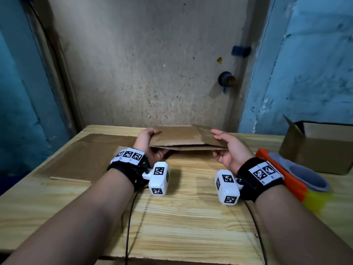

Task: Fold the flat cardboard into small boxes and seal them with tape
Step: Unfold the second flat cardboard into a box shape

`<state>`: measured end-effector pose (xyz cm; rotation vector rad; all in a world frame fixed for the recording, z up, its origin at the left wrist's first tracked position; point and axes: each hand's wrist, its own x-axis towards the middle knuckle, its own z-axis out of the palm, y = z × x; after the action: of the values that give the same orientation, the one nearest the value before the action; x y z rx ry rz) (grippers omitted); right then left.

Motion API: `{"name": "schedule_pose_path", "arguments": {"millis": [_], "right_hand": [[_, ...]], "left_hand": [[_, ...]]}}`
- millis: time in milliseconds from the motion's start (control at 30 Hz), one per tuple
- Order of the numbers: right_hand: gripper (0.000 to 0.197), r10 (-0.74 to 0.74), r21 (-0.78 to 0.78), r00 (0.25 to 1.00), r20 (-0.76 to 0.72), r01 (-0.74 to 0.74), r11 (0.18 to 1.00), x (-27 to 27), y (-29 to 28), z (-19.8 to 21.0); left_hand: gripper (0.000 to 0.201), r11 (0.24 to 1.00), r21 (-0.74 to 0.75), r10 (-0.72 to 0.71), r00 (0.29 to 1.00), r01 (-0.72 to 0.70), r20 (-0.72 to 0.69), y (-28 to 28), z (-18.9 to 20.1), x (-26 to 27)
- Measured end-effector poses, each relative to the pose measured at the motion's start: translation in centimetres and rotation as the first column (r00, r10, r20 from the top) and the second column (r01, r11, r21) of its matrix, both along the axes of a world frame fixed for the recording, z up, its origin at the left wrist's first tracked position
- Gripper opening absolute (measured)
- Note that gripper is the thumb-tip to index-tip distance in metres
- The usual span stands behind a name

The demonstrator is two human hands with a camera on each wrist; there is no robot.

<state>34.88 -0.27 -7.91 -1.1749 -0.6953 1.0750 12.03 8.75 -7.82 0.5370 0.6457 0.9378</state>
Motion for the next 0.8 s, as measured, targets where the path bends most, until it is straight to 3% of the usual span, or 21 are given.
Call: {"name": "schedule_pose_path", "arguments": {"millis": [167, 267, 367, 500, 667, 800], "right_hand": [[0.02, 0.008, -0.025, 0.992, -0.13, -0.011, 1.0, 0.5, -0.5, 0.0], [0.036, 0.025, -0.051, 0.999, 0.022, -0.024, 0.998, 0.4, -0.4, -0.3], [0.027, 0.054, -0.057, 0.99, 0.13, -0.047, 0.997, -0.2, -0.8, -0.2], [0.022, 0.06, -0.064, 0.984, 0.165, -0.05, 0.997, -0.2, -1.0, -0.2], [0.039, 0.037, -0.059, 0.983, 0.179, -0.027, 0.998, -0.3, -1.0, -0.3], [0.054, 0.064, -0.072, 0.969, 0.239, -0.047, 0.996, -0.8, -1.2, 0.1]], "left_hand": [[0.018, 0.999, -0.014, 0.032, 0.999, -0.032, 0.014, -0.1, 0.0, -0.6], [0.027, 1.0, -0.022, -0.001, 1.0, 0.001, 0.001, -0.4, -0.1, -0.7], [0.039, 0.998, -0.052, -0.025, 1.0, 0.025, 0.007, -0.1, -0.3, -0.7], [0.045, 1.0, -0.021, -0.018, 0.999, 0.017, -0.032, -0.2, 0.1, -0.4], [0.047, 0.999, 0.004, 0.038, 0.995, -0.038, -0.089, -0.5, -0.5, 0.0], [0.047, 0.999, 0.047, 0.006, 0.99, 0.001, -0.141, -0.8, -0.5, 0.1]]}}
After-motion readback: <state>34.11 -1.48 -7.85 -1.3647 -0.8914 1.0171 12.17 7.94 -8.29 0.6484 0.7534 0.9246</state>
